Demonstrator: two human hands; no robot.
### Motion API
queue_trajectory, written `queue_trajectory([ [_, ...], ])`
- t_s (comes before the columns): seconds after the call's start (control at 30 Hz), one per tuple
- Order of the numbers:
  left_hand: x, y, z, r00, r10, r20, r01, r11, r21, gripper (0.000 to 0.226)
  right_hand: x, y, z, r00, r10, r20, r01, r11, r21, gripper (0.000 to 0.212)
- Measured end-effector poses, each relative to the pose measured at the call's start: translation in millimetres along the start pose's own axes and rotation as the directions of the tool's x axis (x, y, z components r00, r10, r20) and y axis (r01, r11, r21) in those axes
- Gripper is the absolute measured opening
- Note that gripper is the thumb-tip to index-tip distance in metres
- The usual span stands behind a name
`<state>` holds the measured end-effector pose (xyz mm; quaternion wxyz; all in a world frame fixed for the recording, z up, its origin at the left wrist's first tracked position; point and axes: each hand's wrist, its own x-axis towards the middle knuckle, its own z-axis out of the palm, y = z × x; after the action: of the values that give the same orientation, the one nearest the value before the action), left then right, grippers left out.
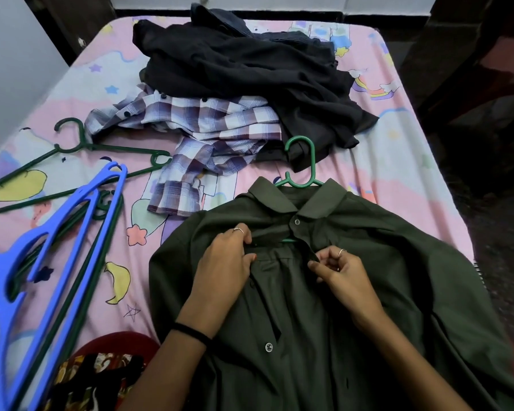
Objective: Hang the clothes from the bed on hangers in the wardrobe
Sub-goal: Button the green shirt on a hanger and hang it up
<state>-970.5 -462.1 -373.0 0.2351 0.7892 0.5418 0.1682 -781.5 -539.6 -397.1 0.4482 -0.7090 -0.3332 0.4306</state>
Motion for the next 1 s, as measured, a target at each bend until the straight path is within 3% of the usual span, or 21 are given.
queue_trajectory([
  [0.23,9,-5,5,0.983,0.184,0.026,-0.183,0.983,-0.007,0.034,-1,0,-1,0.999,0.028,0.023,-0.030,0.995,0.099,0.012],
  [0.57,13,1,2,0.977,0.176,0.119,-0.184,0.981,0.062,0.022,1,3,-5,0.998,0.032,0.060,-0.040,0.989,0.140,0.005],
  [0.83,15,1,11,0.991,0.101,0.091,-0.110,0.990,0.090,0.012,-1,1,-3,0.998,0.031,0.051,-0.038,0.989,0.140,0.012],
  [1.0,7,5,7,0.977,0.209,-0.040,-0.205,0.974,0.097,0.019,-6,-7,-4,0.997,0.054,0.053,-0.062,0.987,0.148,0.016],
])
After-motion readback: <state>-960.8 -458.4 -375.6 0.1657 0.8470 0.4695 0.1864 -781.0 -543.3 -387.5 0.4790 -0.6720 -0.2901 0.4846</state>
